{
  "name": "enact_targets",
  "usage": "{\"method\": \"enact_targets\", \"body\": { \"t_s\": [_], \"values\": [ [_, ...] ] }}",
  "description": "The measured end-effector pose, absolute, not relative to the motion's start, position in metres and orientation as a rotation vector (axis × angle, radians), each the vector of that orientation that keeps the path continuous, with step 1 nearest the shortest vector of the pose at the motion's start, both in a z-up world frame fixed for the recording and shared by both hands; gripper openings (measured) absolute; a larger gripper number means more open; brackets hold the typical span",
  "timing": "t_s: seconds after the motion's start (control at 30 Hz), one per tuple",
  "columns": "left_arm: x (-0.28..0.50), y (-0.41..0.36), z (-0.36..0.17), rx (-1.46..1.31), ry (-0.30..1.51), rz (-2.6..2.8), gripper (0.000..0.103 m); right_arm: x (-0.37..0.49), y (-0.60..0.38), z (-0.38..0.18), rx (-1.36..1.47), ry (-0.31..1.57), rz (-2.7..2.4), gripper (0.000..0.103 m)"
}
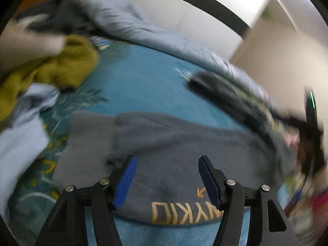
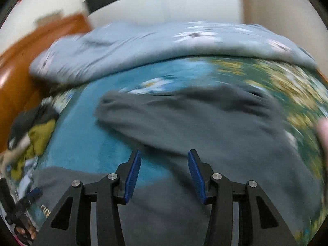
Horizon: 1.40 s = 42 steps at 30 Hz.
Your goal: Fold clothes
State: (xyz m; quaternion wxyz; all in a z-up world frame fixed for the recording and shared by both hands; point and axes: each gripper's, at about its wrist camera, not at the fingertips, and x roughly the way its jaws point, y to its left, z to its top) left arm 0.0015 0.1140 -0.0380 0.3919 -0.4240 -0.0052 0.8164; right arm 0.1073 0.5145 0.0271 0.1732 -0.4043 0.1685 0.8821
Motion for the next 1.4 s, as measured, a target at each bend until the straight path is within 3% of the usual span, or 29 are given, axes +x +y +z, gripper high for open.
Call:
{"method": "enact_targets", "body": {
  "t_s": [0.13, 0.43, 0.47, 0.5, 0.57, 0.77, 1.0, 1.23, 1.4],
  "values": [
    [0.014, 0.130, -0.043, -1.031, 0.153, 2.062, 0.067, 0.015, 0.483, 0.016, -1.254, 0.349, 2.566, 0.049],
    [0.004, 0.102, -0.045, -1.112, 0.003, 2.070, 0.067, -0.091, 0.450, -0.014, -1.363, 0.115, 2.467, 0.048],
    [0.003, 0.099, -0.045, -1.118, -0.008, 2.076, 0.067, -0.091, 0.452, -0.015, -1.367, 0.111, 2.447, 0.035],
    [0.003, 0.097, -0.045, -1.124, -0.020, 2.079, 0.067, -0.090, 0.454, -0.016, -1.375, 0.116, 2.432, 0.007],
    [-0.001, 0.095, -0.045, -1.143, -0.065, 2.069, 0.067, -0.086, 0.458, -0.012, -1.374, 0.134, 2.434, 0.004],
    [-0.003, 0.102, -0.038, -1.182, -0.204, 1.986, 0.068, -0.023, 0.471, 0.049, -1.162, 0.222, 2.582, 0.003],
    [0.012, 0.154, -0.027, -1.192, -0.197, 1.841, 0.069, 0.125, 0.532, 0.100, -0.842, 0.389, 2.542, 0.003],
    [0.021, 0.233, -0.020, -1.244, -0.207, 1.657, 0.069, 0.251, 0.608, 0.037, -0.794, 0.697, 2.252, 0.003],
    [0.013, 0.307, -0.026, -1.360, -0.351, 1.443, 0.069, 0.282, 0.623, -0.004, -0.789, 0.859, 2.196, 0.003]
  ]
}}
